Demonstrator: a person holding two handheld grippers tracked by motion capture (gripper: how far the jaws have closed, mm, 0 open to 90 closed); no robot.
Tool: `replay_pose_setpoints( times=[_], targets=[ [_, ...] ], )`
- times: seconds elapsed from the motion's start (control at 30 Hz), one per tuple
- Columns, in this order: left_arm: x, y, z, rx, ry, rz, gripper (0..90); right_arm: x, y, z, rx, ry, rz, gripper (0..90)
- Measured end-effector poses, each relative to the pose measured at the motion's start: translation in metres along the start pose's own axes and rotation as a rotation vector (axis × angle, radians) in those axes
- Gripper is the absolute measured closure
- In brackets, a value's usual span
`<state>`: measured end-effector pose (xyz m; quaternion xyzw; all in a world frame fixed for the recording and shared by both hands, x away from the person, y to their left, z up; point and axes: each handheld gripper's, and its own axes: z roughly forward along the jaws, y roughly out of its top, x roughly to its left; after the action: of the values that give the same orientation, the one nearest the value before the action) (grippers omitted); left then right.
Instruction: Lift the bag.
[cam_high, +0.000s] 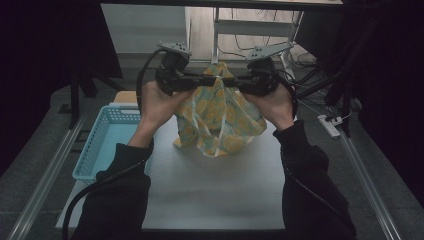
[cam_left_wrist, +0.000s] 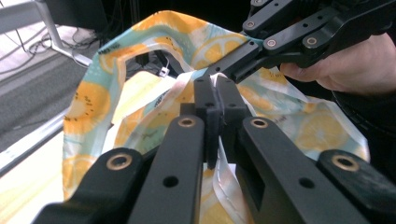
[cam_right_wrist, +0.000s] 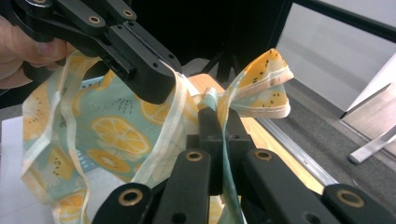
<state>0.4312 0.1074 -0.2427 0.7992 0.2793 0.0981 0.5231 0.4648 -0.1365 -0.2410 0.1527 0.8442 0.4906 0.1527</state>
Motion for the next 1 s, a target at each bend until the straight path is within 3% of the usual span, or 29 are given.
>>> replay_pose_setpoints(
  times=[0.33,0.77,1.0],
  targets=[
    [-0.005,0.019,-0.006,-0.021,0.033,0.023,89.6,0.0,0.014,-0.007,-0.028,-0.029,-0.009,90.0],
    [0.006,0.011,0.021,0.026,0.101,0.027,88.7,-0.012,-0.002,0.012,-0.012,-0.044,0.048,89.9],
    [0.015,0.007,0.032,0.046,0.111,0.019,87.3,-0.018,-0.009,0.022,0.002,-0.057,0.073,89.1]
  ],
)
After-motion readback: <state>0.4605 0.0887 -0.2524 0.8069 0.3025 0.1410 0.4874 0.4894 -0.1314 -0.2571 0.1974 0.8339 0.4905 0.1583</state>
